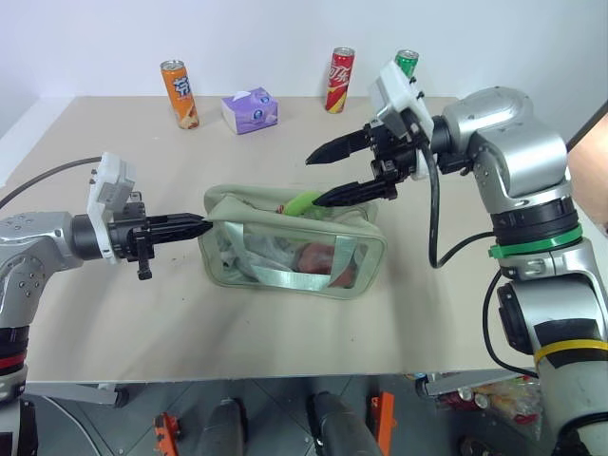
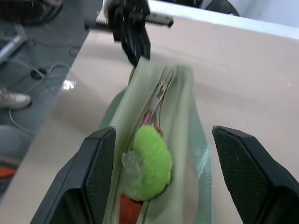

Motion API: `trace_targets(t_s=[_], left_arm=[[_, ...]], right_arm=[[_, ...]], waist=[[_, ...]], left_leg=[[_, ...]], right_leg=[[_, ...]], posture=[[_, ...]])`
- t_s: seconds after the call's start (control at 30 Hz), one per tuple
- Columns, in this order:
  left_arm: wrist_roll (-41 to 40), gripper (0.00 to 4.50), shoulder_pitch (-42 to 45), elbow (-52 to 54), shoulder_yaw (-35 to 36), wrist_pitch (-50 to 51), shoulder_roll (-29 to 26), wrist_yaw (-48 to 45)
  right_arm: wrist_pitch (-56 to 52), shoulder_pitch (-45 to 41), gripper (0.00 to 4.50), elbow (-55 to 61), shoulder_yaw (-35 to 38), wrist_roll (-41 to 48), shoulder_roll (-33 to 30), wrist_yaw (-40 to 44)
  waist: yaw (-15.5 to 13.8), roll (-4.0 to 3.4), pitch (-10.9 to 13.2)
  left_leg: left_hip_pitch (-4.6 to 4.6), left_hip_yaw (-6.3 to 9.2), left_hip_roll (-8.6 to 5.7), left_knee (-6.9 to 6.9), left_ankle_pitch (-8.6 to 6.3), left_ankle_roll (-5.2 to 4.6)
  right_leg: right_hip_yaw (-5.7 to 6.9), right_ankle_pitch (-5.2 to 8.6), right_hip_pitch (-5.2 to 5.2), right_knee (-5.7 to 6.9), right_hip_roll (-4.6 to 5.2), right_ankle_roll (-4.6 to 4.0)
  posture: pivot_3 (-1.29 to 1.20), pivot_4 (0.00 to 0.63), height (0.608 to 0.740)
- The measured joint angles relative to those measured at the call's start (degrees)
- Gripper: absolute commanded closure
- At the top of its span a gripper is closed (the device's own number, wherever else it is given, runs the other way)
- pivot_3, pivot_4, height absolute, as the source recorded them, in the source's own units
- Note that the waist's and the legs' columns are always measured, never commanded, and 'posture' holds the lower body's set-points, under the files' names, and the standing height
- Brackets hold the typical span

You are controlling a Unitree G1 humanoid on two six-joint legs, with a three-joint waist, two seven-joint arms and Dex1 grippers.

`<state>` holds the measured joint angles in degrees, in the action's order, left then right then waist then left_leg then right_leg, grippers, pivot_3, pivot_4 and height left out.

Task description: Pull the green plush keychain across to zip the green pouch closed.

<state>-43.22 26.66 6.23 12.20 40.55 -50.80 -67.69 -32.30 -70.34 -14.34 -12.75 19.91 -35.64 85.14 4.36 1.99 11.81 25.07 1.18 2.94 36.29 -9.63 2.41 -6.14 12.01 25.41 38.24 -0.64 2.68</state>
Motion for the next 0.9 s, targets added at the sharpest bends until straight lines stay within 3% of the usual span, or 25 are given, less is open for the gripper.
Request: trace_targets(t_s=[0.63,0.77,0.9], left_arm=[[0.1,4.5,-0.1,0.0,0.0,-0.3,0.3,0.2],[0.1,4.5,-0.2,0.0,0.0,-0.3,0.4,0.8],[0.1,4.5,-0.4,0.2,0.0,-0.6,0.4,1.1]], right_arm=[[-1.2,3.2,1.09,3.2,-3.1,-3.4,-3.2,1.6],[-0.2,2.8,2.2,2.2,-3.1,-3.7,-2.4,2.0],[0.6,2.5,3.61,1.2,-3.3,-4.5,-1.4,2.1]], waist=[[0.0,0.0,0.0],[0.0,0.0,0.0],[0.0,0.0,0.0]], left_leg=[[0.01,-0.01,0.0,0.0,0.0,0.0],[0.0,0.0,0.0,0.0,0.0,0.0],[0.0,-0.01,0.0,0.0,0.0,0.0]], right_leg=[[0.0,0.0,0.01,0.0,0.0,0.01],[0.0,-0.01,0.01,0.0,0.0,0.01],[0.0,-0.01,0.0,0.0,0.0,0.02]], posture=[[0.0,0.15,0.74],[0.0,0.15,0.74],[0.0,0.15,0.74]])
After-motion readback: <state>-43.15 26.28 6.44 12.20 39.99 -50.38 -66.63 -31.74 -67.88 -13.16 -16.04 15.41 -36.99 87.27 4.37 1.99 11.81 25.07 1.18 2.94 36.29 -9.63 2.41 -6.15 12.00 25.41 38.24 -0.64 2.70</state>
